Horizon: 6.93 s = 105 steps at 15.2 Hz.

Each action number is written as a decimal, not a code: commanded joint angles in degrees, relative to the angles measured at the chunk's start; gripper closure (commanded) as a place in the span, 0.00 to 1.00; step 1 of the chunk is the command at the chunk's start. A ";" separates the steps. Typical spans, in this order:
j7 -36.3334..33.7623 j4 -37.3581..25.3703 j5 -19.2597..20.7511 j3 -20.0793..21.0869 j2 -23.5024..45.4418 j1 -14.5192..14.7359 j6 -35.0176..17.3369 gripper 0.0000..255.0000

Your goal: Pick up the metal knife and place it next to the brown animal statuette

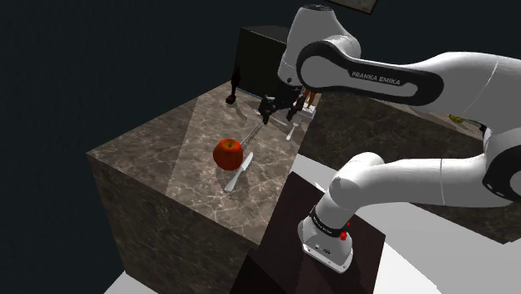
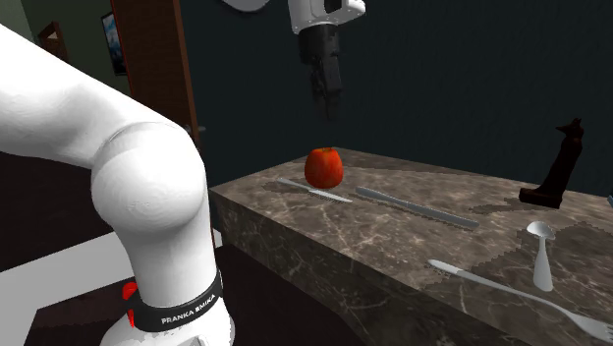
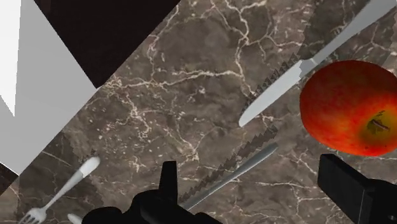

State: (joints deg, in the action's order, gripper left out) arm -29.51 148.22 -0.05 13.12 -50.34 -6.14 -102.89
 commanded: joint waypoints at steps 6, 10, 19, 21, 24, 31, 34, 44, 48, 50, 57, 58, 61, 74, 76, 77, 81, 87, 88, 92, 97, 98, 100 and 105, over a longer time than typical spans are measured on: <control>-27.32 7.93 -6.42 12.98 5.33 -6.19 -13.91 0.00; -43.16 9.06 -8.61 21.52 12.44 -11.69 -22.43 0.00; -49.37 11.95 -7.52 26.71 19.99 -16.29 -32.91 0.00; -49.39 11.96 -7.49 26.67 20.00 -16.25 -32.91 0.00; -49.43 11.95 -7.44 26.63 20.02 -16.22 -32.92 0.00; -49.91 12.09 -7.53 27.00 20.21 -16.03 -33.18 1.00; -49.70 12.69 -7.61 26.84 20.02 -15.95 -33.61 1.00; -47.29 9.30 -8.09 23.55 15.52 -14.53 -25.88 1.00; -46.31 7.49 -8.10 22.09 13.45 -14.03 -22.08 1.00; -45.87 6.52 -8.03 21.42 12.56 -13.86 -20.24 1.00; -44.55 2.72 -7.54 19.30 10.09 -13.61 -14.09 1.00; -44.39 2.14 -7.45 19.03 9.82 -13.61 -13.24 1.00; -43.91 0.32 -7.15 18.25 9.12 -13.64 -10.76 1.00; -42.21 -8.59 -5.65 15.47 7.83 -14.29 -0.71 1.00; -41.98 -10.10 -5.40 15.12 7.85 -14.44 0.76 1.00; -41.88 -10.87 -5.28 14.96 7.89 -14.51 1.49 1.00; -41.47 -14.04 -4.79 14.35 8.15 -14.85 4.36 1.00; -40.93 -19.08 -4.05 13.58 8.93 -15.41 8.59 1.00; -40.84 -19.95 -3.93 13.47 9.10 -15.51 9.29 1.00; -40.11 -23.49 -1.93 13.70 15.03 -17.98 6.88 1.00; -39.69 -30.74 1.86 14.60 25.41 -21.72 4.04 1.00; -39.72 -32.41 2.72 14.85 27.56 -22.39 3.69 1.00; -39.91 -36.01 4.56 15.38 31.98 -23.59 3.21 1.00; -40.86 -46.55 9.96 16.75 43.64 -25.60 3.47 1.00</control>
State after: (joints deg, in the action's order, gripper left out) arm -70.06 103.75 8.60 29.54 -9.37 -31.38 -99.16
